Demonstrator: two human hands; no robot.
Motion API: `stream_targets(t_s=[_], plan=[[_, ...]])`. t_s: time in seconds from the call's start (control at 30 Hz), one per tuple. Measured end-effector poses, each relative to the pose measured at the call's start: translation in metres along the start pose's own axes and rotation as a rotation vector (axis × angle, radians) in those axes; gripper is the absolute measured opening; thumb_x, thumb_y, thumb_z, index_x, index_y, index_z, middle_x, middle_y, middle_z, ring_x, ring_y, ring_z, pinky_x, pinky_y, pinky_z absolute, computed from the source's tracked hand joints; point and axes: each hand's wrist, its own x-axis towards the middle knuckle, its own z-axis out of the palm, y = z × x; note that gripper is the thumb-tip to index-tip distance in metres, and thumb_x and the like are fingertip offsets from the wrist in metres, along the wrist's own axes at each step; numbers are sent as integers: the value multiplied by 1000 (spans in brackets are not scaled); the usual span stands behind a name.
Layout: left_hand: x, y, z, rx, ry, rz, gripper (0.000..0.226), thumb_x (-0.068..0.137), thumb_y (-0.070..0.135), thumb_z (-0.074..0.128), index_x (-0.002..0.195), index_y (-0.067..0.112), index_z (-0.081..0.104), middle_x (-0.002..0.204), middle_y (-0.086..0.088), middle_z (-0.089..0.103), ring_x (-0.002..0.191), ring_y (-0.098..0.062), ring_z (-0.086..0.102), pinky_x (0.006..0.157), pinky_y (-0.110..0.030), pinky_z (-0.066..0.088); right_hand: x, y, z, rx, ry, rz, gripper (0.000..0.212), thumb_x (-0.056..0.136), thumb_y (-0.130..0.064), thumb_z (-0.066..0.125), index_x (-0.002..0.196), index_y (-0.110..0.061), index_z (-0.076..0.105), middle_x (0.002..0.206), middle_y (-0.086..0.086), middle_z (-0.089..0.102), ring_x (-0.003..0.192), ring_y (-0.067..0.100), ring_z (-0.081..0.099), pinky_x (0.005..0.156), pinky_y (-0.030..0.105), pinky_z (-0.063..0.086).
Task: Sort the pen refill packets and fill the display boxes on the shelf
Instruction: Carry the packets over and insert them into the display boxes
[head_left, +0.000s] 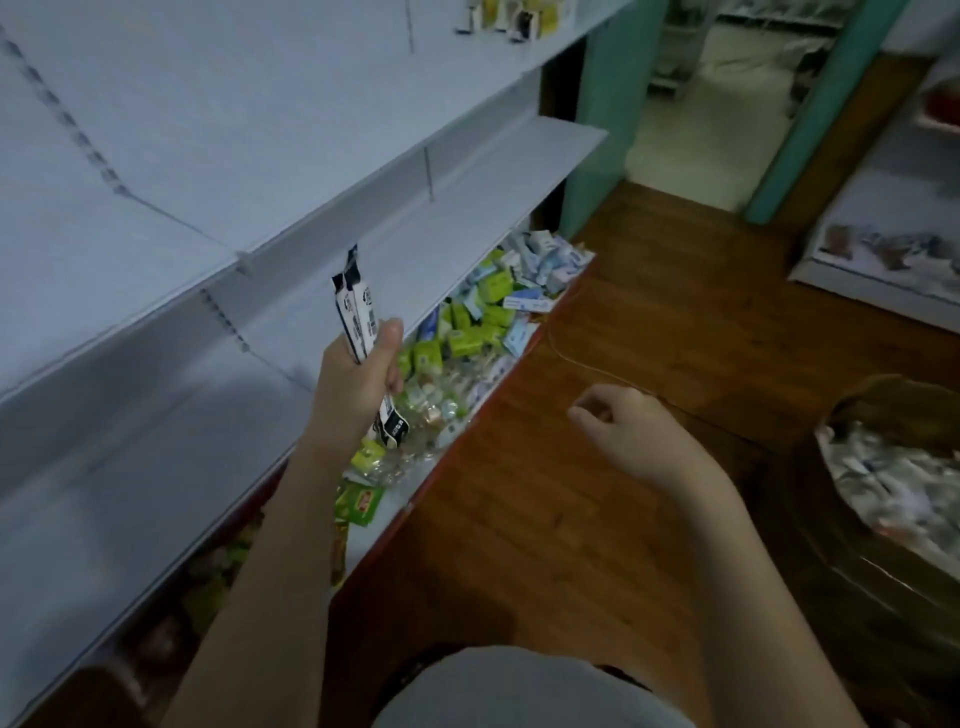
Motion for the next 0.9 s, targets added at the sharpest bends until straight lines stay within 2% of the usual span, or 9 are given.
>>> stream_targets(t_s=[0.1,0.17,0.23,0.27,0.37,0.5,0.67,0.77,0.9], plan=[[4,-2,61,30,-91,-57,50,100,38,53,67,1,45,57,-8,42,49,-17,44,53,-24,42,3,44,-29,-14,-68,116,24,99,-45,51,111,-28,63,105,-9,61,95,11,58,84,36,53],[8,-6,90,47,-143,-122,46,98,40,55,66,10,43,55,-1,40,45,-12,39,51,-20,41,9,71,-39,-9,-153,169,28,100,-45,50,117,-25,60,110,-6,60,99,13,57,81,30,49],[16,-7,110,101,-220,-162,48,97,46,52,67,10,42,59,-5,41,50,-14,42,54,-13,44,20,92,-46,10,-176,210,31,100,-45,50,120,-24,60,114,-5,60,101,13,56,79,27,46],[21,-6,119,117,-257,-169,52,97,48,51,68,6,43,62,-8,42,54,-17,44,56,-13,45,28,101,-49,14,-175,227,32,100,-45,49,121,-24,60,116,-5,60,101,13,55,79,28,45],[46,-6,146,69,-295,-140,50,95,41,58,66,3,43,62,-10,42,54,-19,40,60,-30,42,57,122,-60,35,-168,251,32,100,-45,49,120,-23,61,113,-5,59,100,14,55,79,28,45],[106,-16,194,69,-231,-244,39,94,33,63,62,18,46,59,-5,43,48,-12,41,58,-30,42,111,143,-80,50,-132,248,29,101,-43,49,118,-24,61,113,-6,60,96,10,55,72,24,44],[208,-25,260,30,-236,-313,31,91,59,57,89,29,61,77,8,58,71,-11,58,77,-33,48,183,163,-130,50,-55,297,26,102,-39,49,119,-24,62,109,-8,59,97,10,54,72,21,42],[273,-13,304,5,-288,-215,48,98,52,50,68,14,52,61,-1,51,52,-8,50,67,-31,43,231,174,-167,40,51,351,21,102,-37,49,115,-25,62,108,-7,61,92,9,55,66,15,40],[341,4,343,17,-334,-150,52,98,51,50,68,9,52,62,-6,53,53,-12,51,65,-28,45,289,180,-203,57,128,385,21,102,-36,49,116,-25,61,109,-8,60,89,8,55,65,16,42]])
